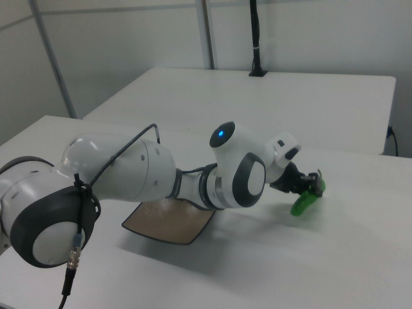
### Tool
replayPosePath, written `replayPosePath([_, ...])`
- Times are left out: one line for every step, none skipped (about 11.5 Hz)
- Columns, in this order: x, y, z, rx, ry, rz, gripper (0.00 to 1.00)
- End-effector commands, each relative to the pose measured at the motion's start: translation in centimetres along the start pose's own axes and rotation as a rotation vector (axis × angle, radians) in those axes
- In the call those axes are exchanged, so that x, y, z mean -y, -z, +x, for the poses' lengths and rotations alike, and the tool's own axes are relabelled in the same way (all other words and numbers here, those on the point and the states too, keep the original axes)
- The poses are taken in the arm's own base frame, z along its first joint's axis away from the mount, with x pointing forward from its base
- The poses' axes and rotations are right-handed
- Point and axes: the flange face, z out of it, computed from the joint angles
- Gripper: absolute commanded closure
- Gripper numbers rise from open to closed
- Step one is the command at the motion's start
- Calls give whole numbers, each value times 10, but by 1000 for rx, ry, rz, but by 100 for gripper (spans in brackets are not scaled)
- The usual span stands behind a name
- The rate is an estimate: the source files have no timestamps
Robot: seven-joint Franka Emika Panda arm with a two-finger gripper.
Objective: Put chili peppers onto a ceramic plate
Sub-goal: 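Lower the gripper onto the green chili pepper and close on it, then lift the chili pepper and carry it over the dark plate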
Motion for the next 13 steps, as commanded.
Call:
replayPosePath([-18, 43, 23, -48, -23, -24, 71])
replayPosePath([-22, 54, 27, -56, -29, -26, 71])
replayPosePath([-22, 65, 27, -57, -31, -23, 71])
replayPosePath([-23, 78, 27, -52, -32, -20, 71])
replayPosePath([-24, 88, 25, -30, -32, -21, 71])
replayPosePath([-25, 96, 28, -3, -33, -22, 71])
replayPosePath([-20, 106, 33, 42, -33, -16, 71])
replayPosePath([-19, 119, 38, 107, -43, -10, 71])
replayPosePath([-10, 132, 43, 178, -63, 17, 71])
replayPosePath([0, 144, 47, 241, -68, 41, 72])
replayPosePath([7, 158, 50, 294, -57, 51, 72])
replayPosePath([20, 170, 51, 353, -40, 66, 72])
replayPosePath([38, 183, 52, 419, -29, 95, 72])
